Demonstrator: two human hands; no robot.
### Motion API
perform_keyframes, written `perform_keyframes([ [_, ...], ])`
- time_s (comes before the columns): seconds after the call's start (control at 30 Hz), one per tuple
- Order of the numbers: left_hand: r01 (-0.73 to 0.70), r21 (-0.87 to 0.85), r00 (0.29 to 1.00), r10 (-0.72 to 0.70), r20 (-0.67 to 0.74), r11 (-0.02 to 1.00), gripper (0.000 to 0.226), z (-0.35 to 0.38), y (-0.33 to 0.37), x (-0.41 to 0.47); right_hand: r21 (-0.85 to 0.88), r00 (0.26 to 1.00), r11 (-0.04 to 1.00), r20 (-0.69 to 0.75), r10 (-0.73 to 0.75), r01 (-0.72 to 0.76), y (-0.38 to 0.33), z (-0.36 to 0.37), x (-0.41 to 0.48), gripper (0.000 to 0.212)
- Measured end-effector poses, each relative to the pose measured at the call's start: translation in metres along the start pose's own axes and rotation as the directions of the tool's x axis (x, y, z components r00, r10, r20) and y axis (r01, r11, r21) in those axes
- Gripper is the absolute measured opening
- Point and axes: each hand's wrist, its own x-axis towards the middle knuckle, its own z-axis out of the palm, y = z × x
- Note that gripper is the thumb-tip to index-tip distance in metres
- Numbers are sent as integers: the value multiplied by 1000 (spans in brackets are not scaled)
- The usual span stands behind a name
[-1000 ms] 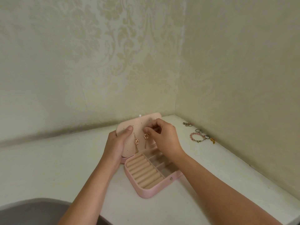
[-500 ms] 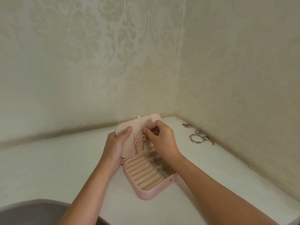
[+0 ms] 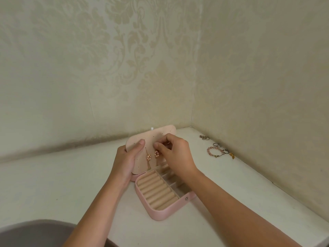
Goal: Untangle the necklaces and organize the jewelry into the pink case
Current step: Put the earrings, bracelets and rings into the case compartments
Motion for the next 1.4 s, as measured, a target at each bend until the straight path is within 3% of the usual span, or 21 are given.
perform_keyframes([
  [0.07, 9, 4, 1000, -9, -7, 1000, 35, 0, 0, 1, 25, 1000, 1000, 28, 9, -10, -1, -4, 2, 8],
  [0.27, 31, -37, 998, -30, 47, 999, 25, 0, 2, 0, 173, 984, 969, 52, 170, -177, -2, -11, 5, 15],
  [0.43, 37, -43, 999, -35, 31, 998, 33, 1, 3, -2, 35, 969, 968, -23, 247, -247, 0, -15, 6, 41],
  [0.6, -43, 106, 998, 47, -31, 993, 28, 2, 2, -3, -2, 963, 965, 75, 261, -261, -2, -31, 11, 43],
  [0.7, -70, 140, 996, 78, -52, 988, 23, 3, 1, -4, -240, 978, 950, -103, 180, -200, 4, -68, 18, 37],
  [0.77, -71, 133, 995, 79, -56, 989, 25, 2, 0, -5, -552, 956, 782, -205, 210, -290, 24, -94, 23, 28],
  [0.87, -66, 121, 997, 71, -43, 990, 28, 3, 0, -5, -863, 900, 403, -123, 417, -305, 55, -112, 22, 25],
  [0.9, -65, 116, 997, 70, -37, 991, 27, 3, -1, -5, -905, 883, 335, -85, 462, -263, 61, -113, 21, 31],
  [1.0, -64, 98, 997, 67, -35, 993, 28, 2, -4, -5, -904, 818, 287, -105, 566, -315, 67, -111, 18, 40],
  [1.13, -57, 101, 996, 63, -60, 993, 30, 2, -5, -3, -896, 821, 291, -127, 556, -335, 76, -101, 5, 43],
  [1.23, -70, 92, 996, 74, -44, 993, 29, 3, -5, -3, -864, 857, 371, -124, 501, -342, 69, -97, -20, 42],
  [1.4, -75, 86, 996, 78, -32, 993, 22, 3, -5, -4, -795, 931, 579, 53, 361, -179, 47, -105, -62, 60],
])
